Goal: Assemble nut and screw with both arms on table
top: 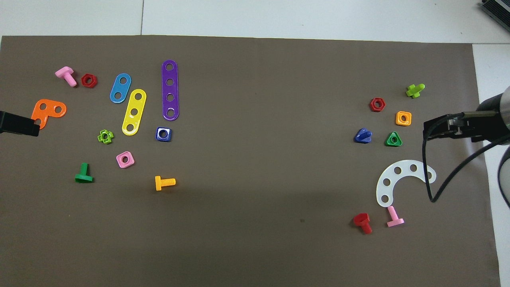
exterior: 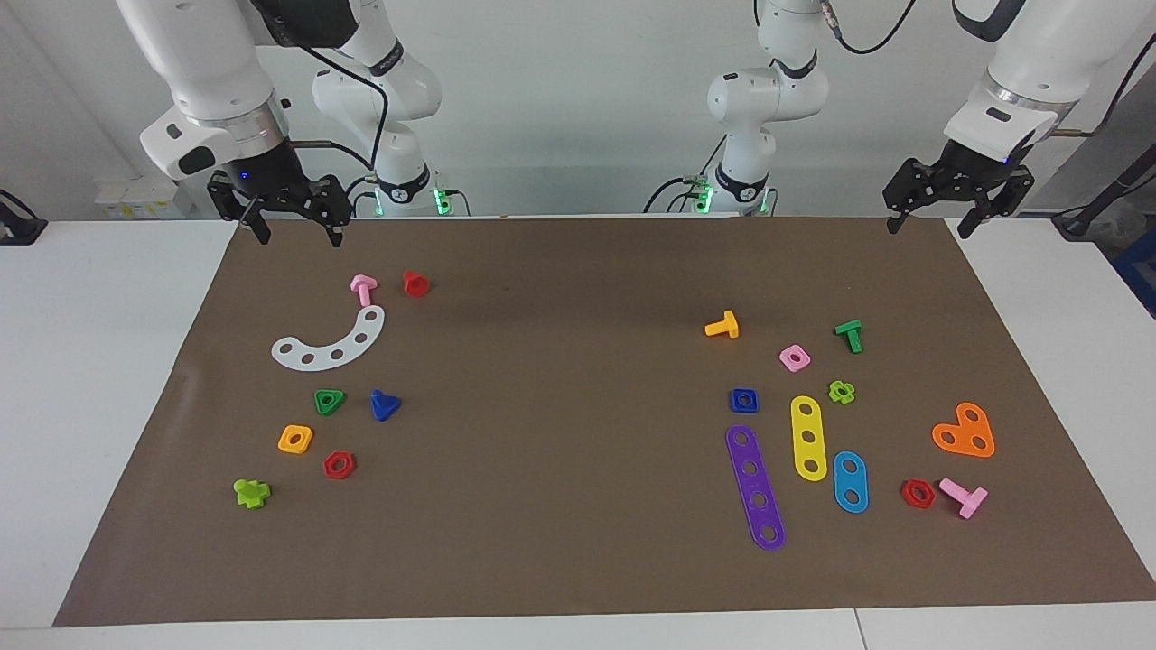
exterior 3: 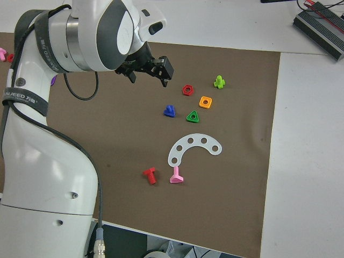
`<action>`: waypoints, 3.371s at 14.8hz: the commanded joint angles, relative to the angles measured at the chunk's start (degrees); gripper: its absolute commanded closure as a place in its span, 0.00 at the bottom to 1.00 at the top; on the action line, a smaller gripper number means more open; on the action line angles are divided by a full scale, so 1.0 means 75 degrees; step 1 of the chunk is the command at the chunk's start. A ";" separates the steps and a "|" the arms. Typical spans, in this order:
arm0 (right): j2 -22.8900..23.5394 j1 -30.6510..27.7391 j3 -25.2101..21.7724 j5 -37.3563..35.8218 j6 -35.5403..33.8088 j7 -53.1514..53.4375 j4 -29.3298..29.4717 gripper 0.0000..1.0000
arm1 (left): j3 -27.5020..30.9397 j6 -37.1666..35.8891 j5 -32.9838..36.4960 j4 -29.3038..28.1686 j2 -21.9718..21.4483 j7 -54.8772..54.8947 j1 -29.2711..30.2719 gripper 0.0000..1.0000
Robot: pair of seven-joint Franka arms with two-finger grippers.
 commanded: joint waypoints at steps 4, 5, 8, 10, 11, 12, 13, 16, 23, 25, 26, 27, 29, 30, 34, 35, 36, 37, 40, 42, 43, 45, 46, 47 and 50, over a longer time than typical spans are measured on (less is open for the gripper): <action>-0.0221 -0.0101 0.0015 0.0154 -0.0046 -0.0103 -0.0207 0.00 | -0.0031 -0.0038 0.0106 -0.0243 -0.0239 -0.0021 0.0055 0.00; -0.0221 -0.0101 0.0003 0.0154 -0.0046 -0.0104 -0.0207 0.00 | -0.0031 -0.0038 0.0106 -0.0243 -0.0239 -0.0021 0.0055 0.00; -0.0233 -0.0113 -0.0008 0.0166 -0.0011 -0.0127 -0.0230 0.00 | -0.0031 -0.0038 0.0106 -0.0243 -0.0239 -0.0021 0.0044 0.00; -0.0209 -0.0113 -0.0008 0.0189 0.0305 -0.0162 -0.0265 0.05 | -0.0031 -0.0038 0.0106 -0.0243 -0.0239 -0.0021 0.0044 0.00; -0.0151 -0.0124 -0.0008 0.0213 0.0329 -0.0209 -0.0289 0.05 | -0.0031 -0.0038 0.0106 -0.0243 -0.0239 -0.0021 0.0055 0.00; -0.0116 -0.0136 -0.0020 0.0224 0.0399 -0.0221 -0.0324 0.05 | -0.0031 -0.0038 0.0106 -0.0243 -0.0239 -0.0021 0.0055 0.00; -0.0116 -0.0125 -0.0020 0.0213 0.0620 -0.0209 -0.0475 0.05 | -0.0031 -0.0038 0.0106 -0.0243 -0.0239 -0.0021 0.0055 0.00; -0.0104 -0.0230 -0.0020 0.0224 0.1569 -0.0221 -0.1167 0.07 | -0.0043 -0.0038 0.0106 -0.0231 -0.0239 -0.0045 0.0009 0.00; 0.0914 -0.0230 -0.0020 0.0236 0.3478 -0.0244 -0.1881 0.07 | -0.0090 -0.0237 0.0106 -0.0254 -0.0251 -0.0056 -0.0109 0.00; 0.1242 -0.0207 -0.0020 0.0224 0.4181 -0.0233 -0.2198 0.08 | -0.0090 -0.0225 0.0106 -0.0383 -0.0309 -0.0045 -0.0097 0.00; 0.1418 -0.0207 -0.0020 0.0224 0.4417 -0.0244 -0.2269 0.08 | -0.0102 -0.0237 0.0106 -0.0407 -0.0344 -0.0010 -0.0109 0.00; 0.1582 -0.0160 -0.0020 0.0224 0.4582 -0.0244 -0.2270 0.09 | -0.0102 -0.0307 0.0106 -0.0407 -0.0344 -0.0032 -0.0120 0.00; 0.1934 -0.0113 -0.0008 0.0224 0.4851 -0.0244 -0.2363 0.14 | -0.0113 -0.0319 0.0106 -0.0407 -0.0356 -0.0021 -0.0132 0.00; 0.2028 -0.0113 -0.0008 0.0224 0.5143 -0.0244 -0.2596 0.15 | -0.0125 -0.0400 0.0083 -0.0442 -0.0368 0.0002 -0.0144 0.00; 0.2157 0.0063 0.0027 0.0224 0.6059 -0.0244 -0.3218 0.18 | -0.0137 -0.0600 0.0082 -0.0571 -0.0462 -0.0032 -0.0250 0.00; 0.2216 0.0074 0.0027 0.0224 0.6118 -0.0233 -0.3231 0.20 | -0.0137 -0.0577 0.0082 -0.0594 -0.0462 -0.0044 -0.0226 0.00; 0.2251 0.0086 0.0027 0.0224 0.6165 -0.0244 -0.3265 0.23 | -0.0137 -0.0554 0.0071 -0.0641 -0.0485 -0.0044 -0.0214 0.00; 0.2263 0.0086 0.0038 0.0224 0.6189 -0.0244 -0.3382 0.24 | -0.0137 -0.0542 0.0082 -0.0665 -0.0508 -0.0044 -0.0203 0.00; 0.2252 0.0086 0.0038 0.0224 0.6247 -0.0233 -0.3418 0.30 | -0.0137 -0.0506 0.0071 -0.0676 -0.0509 -0.0056 -0.0214 0.00; 0.2252 0.0086 0.0038 0.0224 0.6247 -0.0221 -0.3430 0.40 | -0.0137 -0.0483 0.0059 -0.0677 -0.0509 -0.0044 -0.0203 0.00; 0.2252 0.0086 0.0027 0.0224 0.6247 -0.0233 -0.3430 0.42 | -0.0137 -0.0471 0.0059 -0.0688 -0.0509 -0.0056 -0.0214 0.00; 0.2252 0.0086 0.0038 0.0224 0.6247 -0.0198 -0.3442 0.52 | -0.0137 -0.0436 0.0059 -0.0688 -0.0509 -0.0068 -0.0214 0.00; 0.2252 0.0086 0.0038 0.0224 0.6247 -0.0174 -0.3442 0.55 | -0.0137 -0.0436 0.0047 -0.0711 -0.0497 -0.0091 -0.0238 0.00; 0.2252 0.0086 0.0038 0.0236 0.6259 -0.0162 -0.3442 0.56 | -0.0137 -0.0390 0.0036 -0.0735 -0.0485 -0.0184 -0.0261 0.01; 0.2252 0.0086 0.0038 0.0236 0.6819 -0.0139 -0.3675 0.61 | -0.0137 -0.0121 -0.0127 -0.0957 -0.0439 -0.0465 -0.0273 0.01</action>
